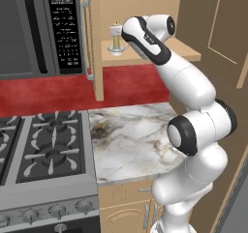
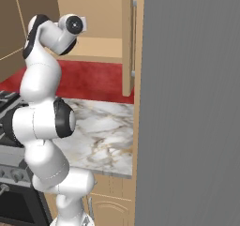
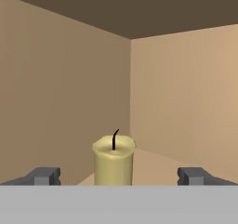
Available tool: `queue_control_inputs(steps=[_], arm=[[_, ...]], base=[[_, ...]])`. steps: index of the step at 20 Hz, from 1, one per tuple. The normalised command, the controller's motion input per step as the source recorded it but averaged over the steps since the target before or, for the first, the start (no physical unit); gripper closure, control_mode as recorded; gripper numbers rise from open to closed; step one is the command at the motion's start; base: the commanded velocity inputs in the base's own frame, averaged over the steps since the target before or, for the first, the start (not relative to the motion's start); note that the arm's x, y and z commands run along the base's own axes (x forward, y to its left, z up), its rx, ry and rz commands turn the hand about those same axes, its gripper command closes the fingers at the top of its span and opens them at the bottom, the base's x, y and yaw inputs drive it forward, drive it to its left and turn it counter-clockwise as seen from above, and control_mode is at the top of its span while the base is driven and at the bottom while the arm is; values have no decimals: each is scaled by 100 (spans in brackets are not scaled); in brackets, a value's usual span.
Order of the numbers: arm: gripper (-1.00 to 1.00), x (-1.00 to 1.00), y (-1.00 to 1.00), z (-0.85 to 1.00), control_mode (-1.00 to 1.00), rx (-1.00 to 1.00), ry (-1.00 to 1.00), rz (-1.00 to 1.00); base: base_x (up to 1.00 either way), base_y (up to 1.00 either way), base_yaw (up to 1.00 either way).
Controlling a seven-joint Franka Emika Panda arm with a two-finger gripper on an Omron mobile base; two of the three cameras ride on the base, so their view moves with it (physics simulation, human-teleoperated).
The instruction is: Get the candle and the beer from the cabinet and move them to the dining counter.
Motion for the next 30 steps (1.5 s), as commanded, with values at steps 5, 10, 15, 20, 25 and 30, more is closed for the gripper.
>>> queue_control_inputs(steps=[5,10,15,20,25,30], arm=[[-100,1,4,0,-100,0,0,1],[-100,0,1,0,-100,0,0,3],[-100,2,0,0,-100,0,0,2],[-100,5,0,0,-100,0,0,1],[-100,8,0,0,-100,0,0,0],[-100,9,0,0,-100,0,0,0]], base=[[0,0,0],[0,0,0],[0,0,0],[0,0,0],[0,0,0],[0,0,0]])
